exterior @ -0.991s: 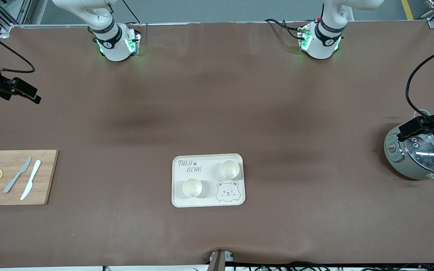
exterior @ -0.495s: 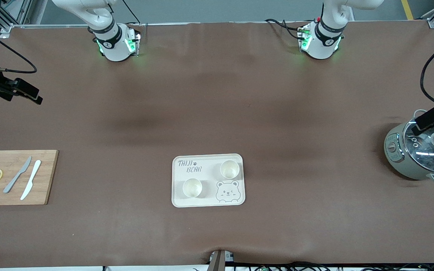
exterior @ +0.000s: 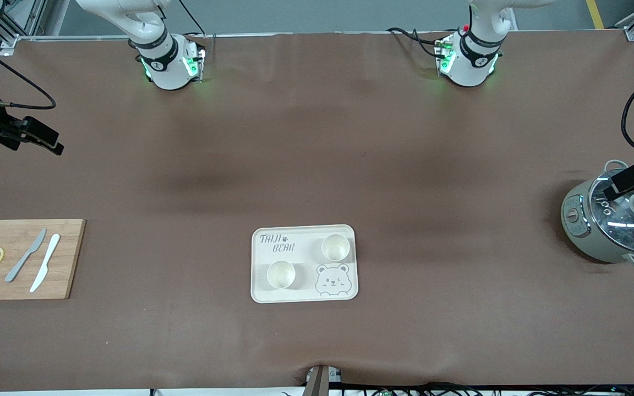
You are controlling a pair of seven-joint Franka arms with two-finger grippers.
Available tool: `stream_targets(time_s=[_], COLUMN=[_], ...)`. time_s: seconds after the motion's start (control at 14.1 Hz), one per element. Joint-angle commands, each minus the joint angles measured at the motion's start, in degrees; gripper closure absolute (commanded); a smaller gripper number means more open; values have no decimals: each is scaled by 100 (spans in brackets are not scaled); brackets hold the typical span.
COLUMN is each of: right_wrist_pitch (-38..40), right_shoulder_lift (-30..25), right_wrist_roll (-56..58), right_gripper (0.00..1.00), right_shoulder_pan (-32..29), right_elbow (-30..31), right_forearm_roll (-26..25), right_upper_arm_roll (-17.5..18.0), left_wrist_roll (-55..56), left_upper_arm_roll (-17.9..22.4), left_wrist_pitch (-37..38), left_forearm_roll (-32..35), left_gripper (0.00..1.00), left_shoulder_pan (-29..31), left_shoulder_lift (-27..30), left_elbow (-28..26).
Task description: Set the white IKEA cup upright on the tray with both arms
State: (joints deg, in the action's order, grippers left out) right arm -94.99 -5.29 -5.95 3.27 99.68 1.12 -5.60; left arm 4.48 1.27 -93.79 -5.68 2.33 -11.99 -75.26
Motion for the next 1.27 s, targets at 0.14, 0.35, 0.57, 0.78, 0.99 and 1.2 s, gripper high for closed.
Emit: stream_targets(time_s=[0.14, 0.35, 0.57, 0.78, 0.99, 1.2], right_wrist_pitch=[25, 16, -97, -125, -98, -98], right_shoulder_lift=[116, 186, 247, 318, 336, 309], right_wrist_roll=[32, 32, 32, 41, 137, 803], right_gripper=[0, 0, 0, 0, 0, 0], right_shoulder_pan=[-11, -2, -46, -90, -20, 77], right_elbow=[-168, -292, -370, -353, -379, -510], right_forearm_roll=[11, 11, 29, 11, -172, -595], right_upper_arm_roll=[15, 15, 15, 6, 15, 32], left_wrist_roll=[44, 61, 97, 97, 44, -17], left_upper_arm_roll=[-566, -540, -540, -557, -557, -549], left_wrist_pitch=[19, 45, 28, 36, 28, 28], left_forearm_roll=[261, 269, 269, 261, 269, 278], left_gripper=[0, 0, 0, 0, 0, 0], left_shoulder_pan=[365, 198, 75, 92, 109, 127], left_shoulder_lift=[171, 539, 1022, 1112, 1032, 1041], left_elbow=[-50, -225, -752, -824, -719, -718])
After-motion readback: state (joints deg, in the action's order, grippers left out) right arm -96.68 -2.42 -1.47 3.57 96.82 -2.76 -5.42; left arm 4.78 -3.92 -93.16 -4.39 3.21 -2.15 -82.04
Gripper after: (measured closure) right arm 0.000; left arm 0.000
